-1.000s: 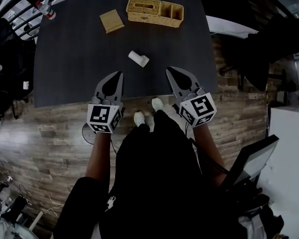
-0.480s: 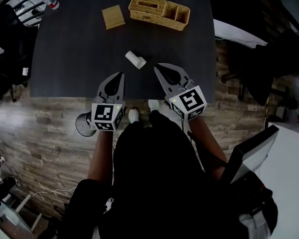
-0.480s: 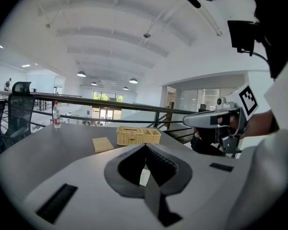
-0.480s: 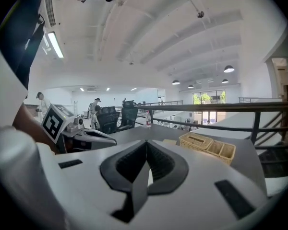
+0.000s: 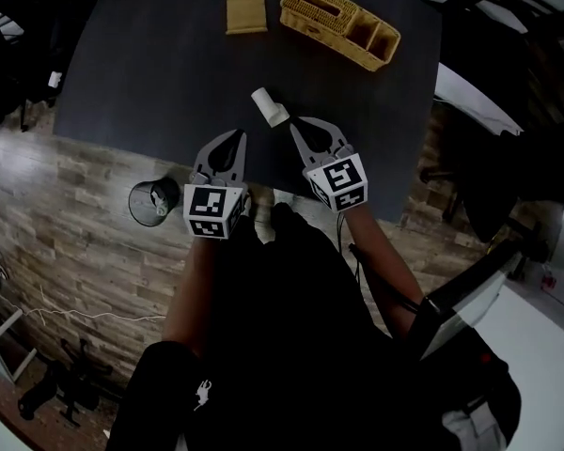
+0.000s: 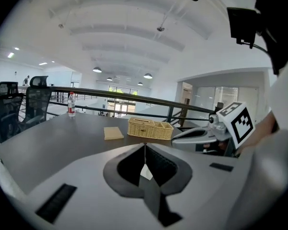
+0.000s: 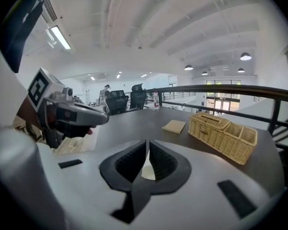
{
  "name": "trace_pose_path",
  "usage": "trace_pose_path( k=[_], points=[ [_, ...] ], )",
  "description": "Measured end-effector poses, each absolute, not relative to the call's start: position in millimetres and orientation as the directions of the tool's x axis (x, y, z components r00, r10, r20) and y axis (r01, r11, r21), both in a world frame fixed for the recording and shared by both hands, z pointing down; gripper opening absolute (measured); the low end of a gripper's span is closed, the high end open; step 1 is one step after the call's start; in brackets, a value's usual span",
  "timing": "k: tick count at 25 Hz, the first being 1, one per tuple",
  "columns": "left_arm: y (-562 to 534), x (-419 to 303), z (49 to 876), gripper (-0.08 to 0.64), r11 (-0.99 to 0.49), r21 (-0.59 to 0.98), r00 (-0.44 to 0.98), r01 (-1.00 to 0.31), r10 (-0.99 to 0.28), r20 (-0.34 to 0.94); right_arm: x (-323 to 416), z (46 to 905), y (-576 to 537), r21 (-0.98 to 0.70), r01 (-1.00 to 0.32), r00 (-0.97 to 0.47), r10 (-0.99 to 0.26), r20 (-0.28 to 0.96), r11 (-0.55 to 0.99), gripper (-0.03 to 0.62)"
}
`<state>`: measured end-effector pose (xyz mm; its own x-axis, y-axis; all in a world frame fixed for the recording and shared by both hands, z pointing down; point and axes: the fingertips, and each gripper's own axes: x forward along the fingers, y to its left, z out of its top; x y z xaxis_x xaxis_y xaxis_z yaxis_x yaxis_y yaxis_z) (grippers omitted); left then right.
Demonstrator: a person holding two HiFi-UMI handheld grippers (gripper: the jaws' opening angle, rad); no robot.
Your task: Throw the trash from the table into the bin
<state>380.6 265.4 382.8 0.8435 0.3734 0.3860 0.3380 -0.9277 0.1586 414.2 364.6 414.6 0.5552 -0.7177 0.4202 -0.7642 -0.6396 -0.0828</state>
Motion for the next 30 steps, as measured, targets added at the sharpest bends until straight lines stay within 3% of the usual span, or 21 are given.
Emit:
trace_pose_path(
  k=[3,7,10,20,24,30],
  points=[
    [261.2,382.5,389.8,0.009,-0.940,0.167,0.851,0.298,0.341,0.400,422.5,446.0,356.3,-0.069,-0.781,0.522,-0.708,0.476,-0.621,0.024],
    [257.3,381.1,394.1,0.009,-0.950,0.168,0.856,0.263,0.310,0.413,430.1,480.6,351.9,-0.048,-0.793,0.491,-0.684,0.540,-0.607,0.111],
    [251.9,379.7,395.7,0.009,-0.959,0.163,0.864,0.233,0.281,0.419,434.4,502.9,350.2,-0.035,-0.805,0.464,-0.665,0.586,-0.592,0.133],
    [224.0,353.4,399.2,0.009,-0.982,0.156,0.885,0.103,0.162,0.436,454.7,545.3,353.8,-0.004,-0.798,0.443,-0.592,0.673,-0.603,0.132],
    [217.0,337.6,399.5,0.009,-0.987,0.150,0.889,0.062,0.122,0.441,457.5,545.5,358.0,0.027,-0.798,0.461,-0.580,0.672,-0.603,0.029],
    [211.4,320.0,396.1,0.009,-0.989,0.148,0.895,0.030,0.092,0.436,451.6,532.9,357.2,0.017,-0.799,0.468,-0.603,0.646,-0.602,0.015]
  ],
)
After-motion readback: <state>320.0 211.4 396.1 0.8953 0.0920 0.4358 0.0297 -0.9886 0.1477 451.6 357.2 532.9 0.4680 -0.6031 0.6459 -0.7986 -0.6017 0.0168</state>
